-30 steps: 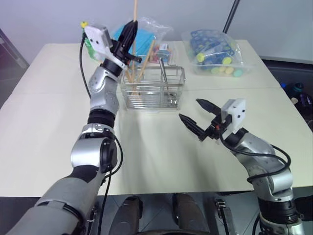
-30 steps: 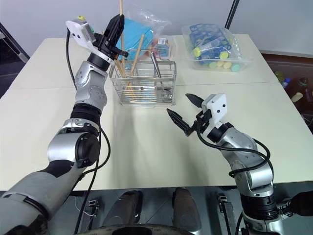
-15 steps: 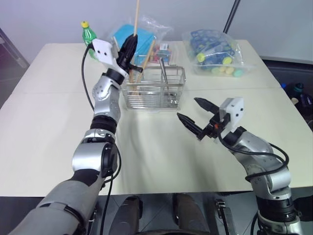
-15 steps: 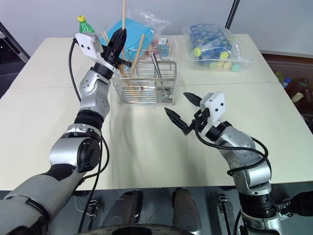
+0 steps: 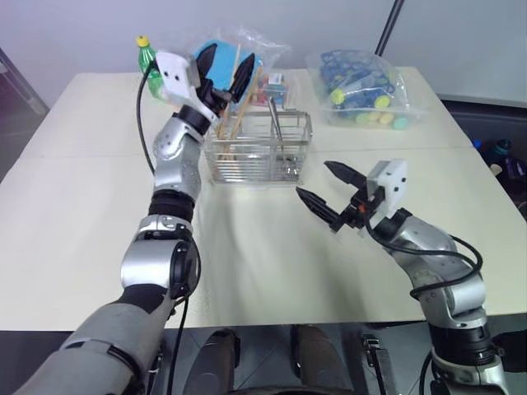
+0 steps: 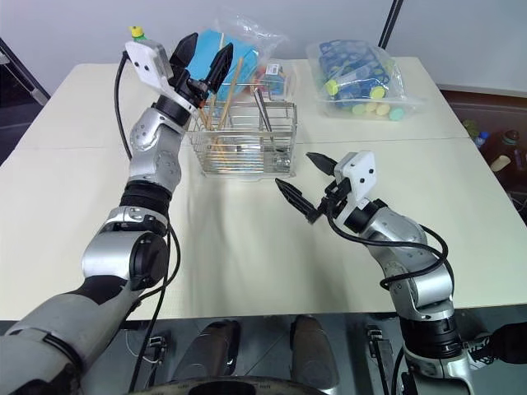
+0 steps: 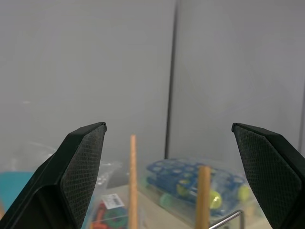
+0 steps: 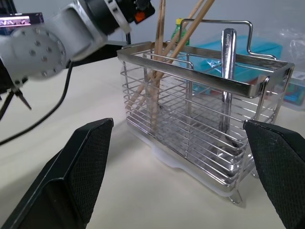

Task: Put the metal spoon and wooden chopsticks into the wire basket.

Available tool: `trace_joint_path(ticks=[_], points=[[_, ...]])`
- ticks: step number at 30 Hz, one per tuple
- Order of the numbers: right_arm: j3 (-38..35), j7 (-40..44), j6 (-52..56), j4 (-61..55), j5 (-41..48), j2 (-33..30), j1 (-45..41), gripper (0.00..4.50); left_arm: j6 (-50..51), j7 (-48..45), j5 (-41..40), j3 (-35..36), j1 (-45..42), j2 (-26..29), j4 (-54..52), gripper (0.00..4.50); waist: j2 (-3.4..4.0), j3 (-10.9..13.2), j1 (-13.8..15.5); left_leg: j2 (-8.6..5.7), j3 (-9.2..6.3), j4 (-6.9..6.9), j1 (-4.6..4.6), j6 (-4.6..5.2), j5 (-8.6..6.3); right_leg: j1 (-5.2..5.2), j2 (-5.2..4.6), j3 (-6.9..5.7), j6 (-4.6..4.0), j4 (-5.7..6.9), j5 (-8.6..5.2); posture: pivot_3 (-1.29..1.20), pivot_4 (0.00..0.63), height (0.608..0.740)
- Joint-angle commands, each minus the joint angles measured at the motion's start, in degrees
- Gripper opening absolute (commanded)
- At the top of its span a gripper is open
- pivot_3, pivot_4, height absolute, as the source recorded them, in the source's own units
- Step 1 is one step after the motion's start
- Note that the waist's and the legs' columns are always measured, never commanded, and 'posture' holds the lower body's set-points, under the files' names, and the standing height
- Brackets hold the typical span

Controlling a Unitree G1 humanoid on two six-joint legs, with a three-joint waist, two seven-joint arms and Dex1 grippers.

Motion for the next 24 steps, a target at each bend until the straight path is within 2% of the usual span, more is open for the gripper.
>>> trace_joint_path(ticks=[1, 6, 14, 18, 24], points=[[-1.0, 2.6, -1.3, 0.3, 0.3, -1.7, -1.2, 4.5, 7.6, 2.0, -1.6, -0.5, 0.1, 2.9, -11.9, 4.41, 0.0, 0.0, -0.2, 0.0, 0.0, 0.0, 0.0, 0.0, 0.0, 0.0, 0.0, 0.0, 0.0, 0.0, 0.0, 0.0, 0.15, 0.74], [-2.1, 5.1, -1.1, 1.8, 1.0, -3.5, -2.1, 4.5, 16.4, 5.1, -1.2, -1.3, 3.5, 6.8, -22.7, 4.41, 0.03, 0.0, -0.2, 0.01, 0.0, -0.02, 0.06, 0.0, 0.0, 0.01, 0.01, 0.02, 0.0, 0.03, 0.0, 0.0, 0.15, 0.74], [-4.2, 10.3, 1.6, 1.5, 5.2, -7.7, -3.4, 4.5, 40.7, 2.7, -10.4, -0.4, 20.9, 18.5, -50.8, 4.41, 0.06, 0.0, -0.1, 0.04, -0.02, -0.01, 0.04, 0.0, 0.0, -0.01, 0.02, 0.03, -0.01, 0.07, -0.01, 0.0, 0.15, 0.74], [-5.0, 10.7, 2.9, 0.3, 6.5, -8.7, -3.1, 4.5, 47.3, 5.3, -13.4, 1.1, 28.9, 21.1, -60.9, 4.41, 0.07, 0.0, 0.1, 0.04, -0.03, 0.0, 0.04, 0.0, 0.0, 0.01, 0.02, 0.04, -0.02, 0.06, -0.01, 0.0, 0.15, 0.74], [-6.9, 10.4, 5.0, -2.5, 9.0, -9.9, -0.6, 4.5, 55.0, 10.5, -18.8, 5.0, 38.3, 22.2, -72.9, 4.41, 0.07, 0.0, 0.1, 0.06, -0.03, 0.0, 0.04, 0.0, 0.0, 0.01, 0.02, 0.04, -0.03, 0.05, -0.01, 0.0, 0.15, 0.74]])
